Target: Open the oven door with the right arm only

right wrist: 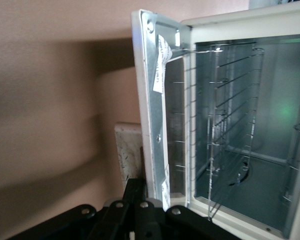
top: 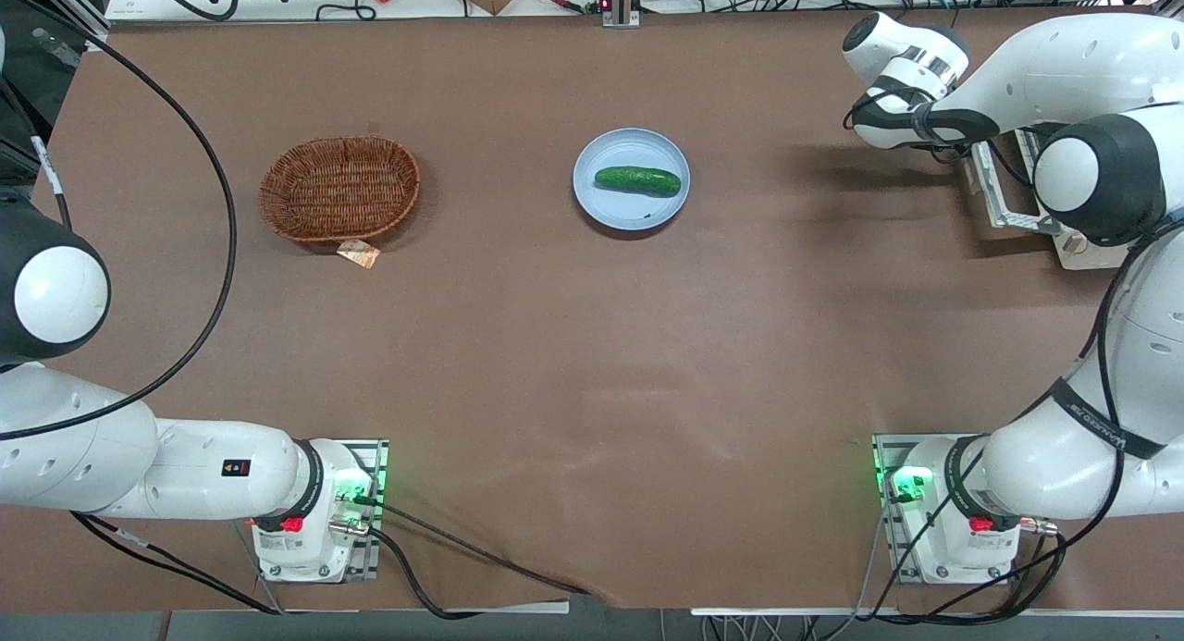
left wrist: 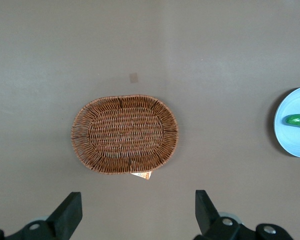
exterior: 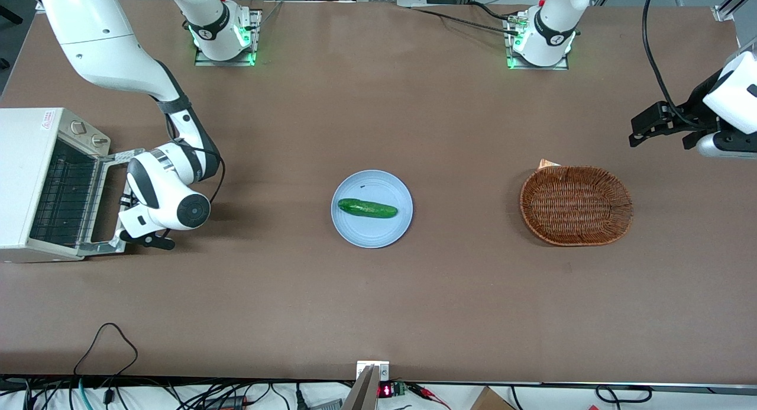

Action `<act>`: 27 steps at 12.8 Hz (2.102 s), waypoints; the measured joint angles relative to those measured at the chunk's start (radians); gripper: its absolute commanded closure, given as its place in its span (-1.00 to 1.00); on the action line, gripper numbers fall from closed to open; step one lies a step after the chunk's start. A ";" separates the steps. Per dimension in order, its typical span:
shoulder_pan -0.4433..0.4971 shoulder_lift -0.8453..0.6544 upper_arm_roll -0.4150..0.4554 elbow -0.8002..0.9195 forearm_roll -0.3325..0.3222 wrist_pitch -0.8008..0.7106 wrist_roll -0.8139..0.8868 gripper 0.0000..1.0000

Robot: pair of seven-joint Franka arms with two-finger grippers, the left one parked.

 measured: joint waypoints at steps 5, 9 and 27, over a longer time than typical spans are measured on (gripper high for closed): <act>-0.004 0.029 -0.007 0.005 0.026 0.046 0.001 0.95; -0.005 0.051 -0.010 0.006 0.034 0.062 0.001 0.95; -0.014 -0.075 0.001 0.207 0.536 -0.203 -0.301 -1.00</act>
